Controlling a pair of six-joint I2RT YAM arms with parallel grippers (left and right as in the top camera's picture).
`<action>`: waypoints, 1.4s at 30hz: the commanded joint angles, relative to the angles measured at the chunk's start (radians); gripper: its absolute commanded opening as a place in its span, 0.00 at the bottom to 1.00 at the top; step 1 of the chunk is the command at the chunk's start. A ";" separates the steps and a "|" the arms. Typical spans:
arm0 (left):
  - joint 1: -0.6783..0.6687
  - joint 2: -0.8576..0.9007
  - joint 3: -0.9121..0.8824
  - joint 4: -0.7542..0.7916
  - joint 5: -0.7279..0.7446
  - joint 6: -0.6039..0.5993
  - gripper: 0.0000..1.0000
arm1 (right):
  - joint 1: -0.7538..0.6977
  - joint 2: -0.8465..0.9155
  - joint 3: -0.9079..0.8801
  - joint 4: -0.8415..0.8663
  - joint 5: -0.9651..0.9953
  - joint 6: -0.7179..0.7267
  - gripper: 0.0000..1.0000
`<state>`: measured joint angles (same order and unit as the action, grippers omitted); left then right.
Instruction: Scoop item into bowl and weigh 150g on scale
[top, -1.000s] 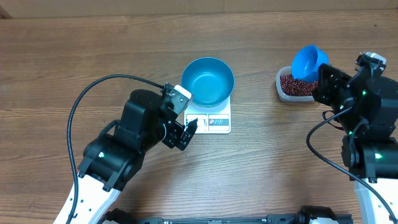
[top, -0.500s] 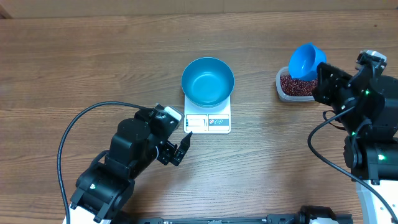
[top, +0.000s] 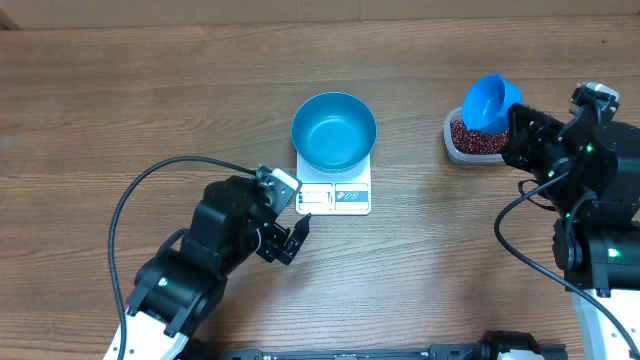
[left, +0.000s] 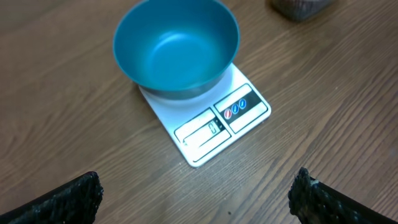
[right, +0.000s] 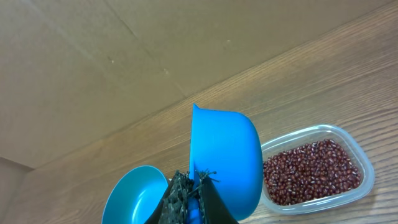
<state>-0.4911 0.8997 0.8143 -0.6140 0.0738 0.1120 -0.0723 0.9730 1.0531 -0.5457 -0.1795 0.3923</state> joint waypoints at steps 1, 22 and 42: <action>-0.008 0.037 -0.007 0.004 -0.003 0.000 1.00 | -0.007 -0.008 0.035 0.005 -0.005 0.002 0.04; -0.007 0.089 -0.007 0.179 -0.009 -0.066 1.00 | -0.007 -0.006 0.035 0.005 -0.005 0.002 0.04; -0.060 -0.072 -0.077 0.343 -0.109 -0.003 1.00 | -0.007 -0.006 0.035 0.006 -0.005 -0.001 0.04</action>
<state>-0.5285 0.8829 0.7399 -0.2798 0.0013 0.0853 -0.0723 0.9733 1.0531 -0.5468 -0.1791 0.3923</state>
